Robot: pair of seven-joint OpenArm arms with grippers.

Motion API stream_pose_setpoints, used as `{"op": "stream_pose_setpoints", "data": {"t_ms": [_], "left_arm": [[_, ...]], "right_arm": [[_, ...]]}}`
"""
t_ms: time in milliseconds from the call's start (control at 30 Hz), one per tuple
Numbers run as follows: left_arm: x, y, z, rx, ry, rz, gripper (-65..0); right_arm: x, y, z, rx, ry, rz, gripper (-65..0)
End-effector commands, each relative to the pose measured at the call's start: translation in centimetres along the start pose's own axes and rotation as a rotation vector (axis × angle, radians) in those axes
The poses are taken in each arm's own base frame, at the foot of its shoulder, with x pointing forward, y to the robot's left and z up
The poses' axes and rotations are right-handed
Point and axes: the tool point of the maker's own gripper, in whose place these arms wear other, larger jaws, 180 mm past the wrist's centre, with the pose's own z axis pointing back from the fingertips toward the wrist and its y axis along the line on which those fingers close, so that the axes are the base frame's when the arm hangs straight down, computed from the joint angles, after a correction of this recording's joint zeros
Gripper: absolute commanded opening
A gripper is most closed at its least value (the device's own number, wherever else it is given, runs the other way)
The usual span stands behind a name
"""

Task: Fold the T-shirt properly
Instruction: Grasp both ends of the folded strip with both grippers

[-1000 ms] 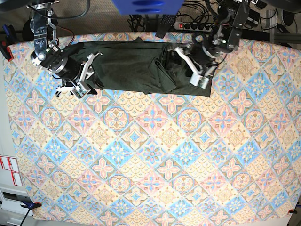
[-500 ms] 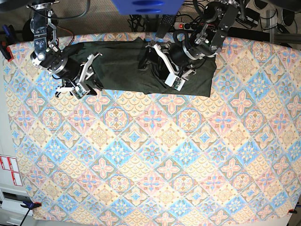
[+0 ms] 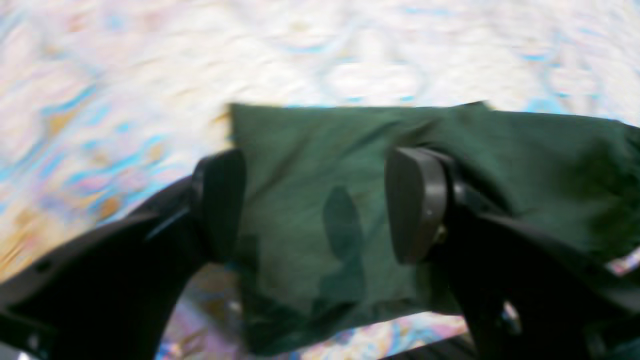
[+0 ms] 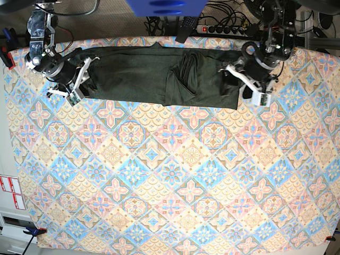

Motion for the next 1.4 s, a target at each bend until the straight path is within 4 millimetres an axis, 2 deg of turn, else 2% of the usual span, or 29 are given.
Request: {"op": "stream_pose_setpoints", "data": {"t_ms": [0,67,233,300,467,533,700,867,1033,1200,1267,1367], "left_arm": [[1.2,-0.2,0.2,-0.012,-0.042,-0.008,-25.8],[1.2,0.0,0.3,-0.008,-0.042,-0.007,-25.8],[1.1,-0.2,0.2,-0.012,-0.039,-0.005,-25.8],[1.0,-0.4,0.2,-0.015,-0.040,-0.001,-25.8],[1.1,-0.4,0.2,-0.016,-0.041,-0.003,-25.8],[1.1,-0.3,0.2,-0.015,-0.040,-0.006,-25.8],[1.1,-0.3,0.2,-0.015,-0.038,-0.008,-25.8],[0.6,0.0,0.0,-0.010,-0.024,-0.002,-25.8],[0.6,0.0,-0.1,-0.010,-0.025,-0.001,-25.8],[0.7,0.0,-0.1,-0.011,-0.028,-0.001,-25.8],[0.7,0.0,-0.1,-0.011,-0.028,-0.001,-25.8],[0.7,0.0,-0.1,-0.011,-0.028,-0.001,-25.8]], "right_arm": [[0.7,-1.1,0.4,-0.019,-0.031,-0.004,-49.2],[-0.3,-1.7,0.5,-0.032,-0.012,-0.029,-48.5],[-1.5,-2.7,0.7,-0.054,0.014,-0.062,-39.1],[-2.0,-2.8,0.7,-0.053,0.033,-0.065,-37.3],[-3.8,-2.9,0.3,-0.044,0.072,-0.107,-37.1],[-3.8,-3.3,-0.1,-0.047,0.070,-0.118,-37.1],[-5.2,-4.1,-0.1,-0.063,0.096,-0.163,-36.9],[-6.2,-4.0,-0.3,-0.059,0.118,-0.184,-36.9],[-5.8,-4.6,-0.7,-0.064,0.109,-0.190,-36.8],[-6.3,-4.4,-0.8,-0.057,0.122,-0.201,-36.5],[-6.7,-4.3,-0.9,-0.055,0.133,-0.208,-34.4],[-7.7,-4.1,-0.8,-0.049,0.178,-0.214,-27.8]]}}
